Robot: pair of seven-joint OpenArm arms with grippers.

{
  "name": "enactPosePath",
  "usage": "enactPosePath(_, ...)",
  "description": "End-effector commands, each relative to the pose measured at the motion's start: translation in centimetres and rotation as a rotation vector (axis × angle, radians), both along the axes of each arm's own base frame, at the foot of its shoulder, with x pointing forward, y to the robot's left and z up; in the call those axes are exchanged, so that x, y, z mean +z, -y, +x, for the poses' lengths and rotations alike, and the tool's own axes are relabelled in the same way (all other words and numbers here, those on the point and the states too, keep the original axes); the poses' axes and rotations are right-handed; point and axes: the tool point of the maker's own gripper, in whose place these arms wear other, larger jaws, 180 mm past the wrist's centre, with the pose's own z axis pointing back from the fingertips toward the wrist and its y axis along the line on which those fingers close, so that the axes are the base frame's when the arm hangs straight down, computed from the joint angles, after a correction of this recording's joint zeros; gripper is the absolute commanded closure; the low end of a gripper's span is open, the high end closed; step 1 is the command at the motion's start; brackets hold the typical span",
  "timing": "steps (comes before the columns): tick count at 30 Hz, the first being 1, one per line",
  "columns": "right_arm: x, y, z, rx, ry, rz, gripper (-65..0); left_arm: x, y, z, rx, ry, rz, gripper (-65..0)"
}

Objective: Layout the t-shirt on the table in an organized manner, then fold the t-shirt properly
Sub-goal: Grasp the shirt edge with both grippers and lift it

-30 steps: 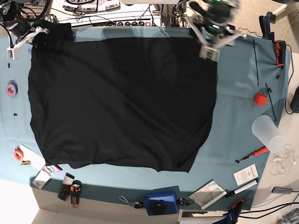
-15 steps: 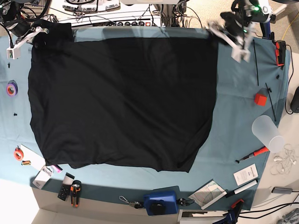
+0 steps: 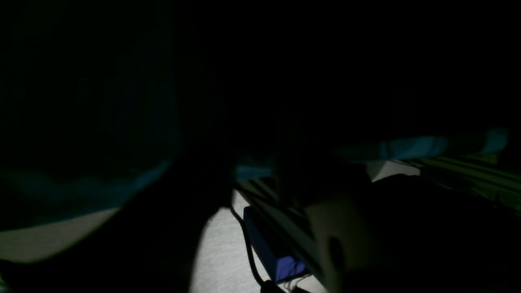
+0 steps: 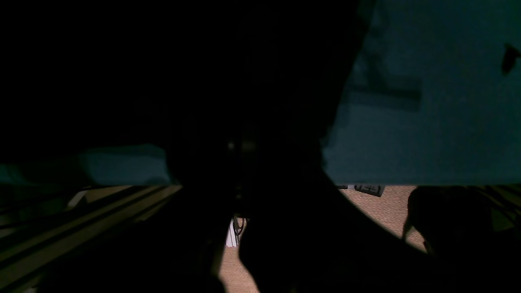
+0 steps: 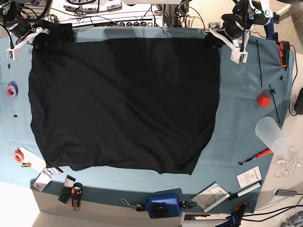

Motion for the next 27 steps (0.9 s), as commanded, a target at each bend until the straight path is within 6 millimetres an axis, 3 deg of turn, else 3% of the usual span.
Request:
enactPosePath(1,0.9,0.5,0.4,0.008,0.027,-0.021,0.0,0.5,0.0,0.3,0.006,0.025,-0.003,-5.9)
enactPosePath(3,1.0,0.4,0.5,0.008,0.030,-0.019,0.0,0.7,-0.2,0.6,0.016,0.044,0.005,0.0)
enactPosePath(13,2.0,-0.3,1.5,0.015,0.113,0.025,0.0,0.9,-0.1,0.6,0.004,0.042,0.008,0.0)
enactPosePath(21,3.2,-0.1,2.5,0.000,0.195,0.034,0.0,5.0,0.5,2.3,-0.048,0.185,0.029,0.0)
enactPosePath(27,5.6,2.9,2.2,-0.096,0.284,-0.030,0.0,7.5,0.7,3.2,-0.062,0.265,0.053,0.0)
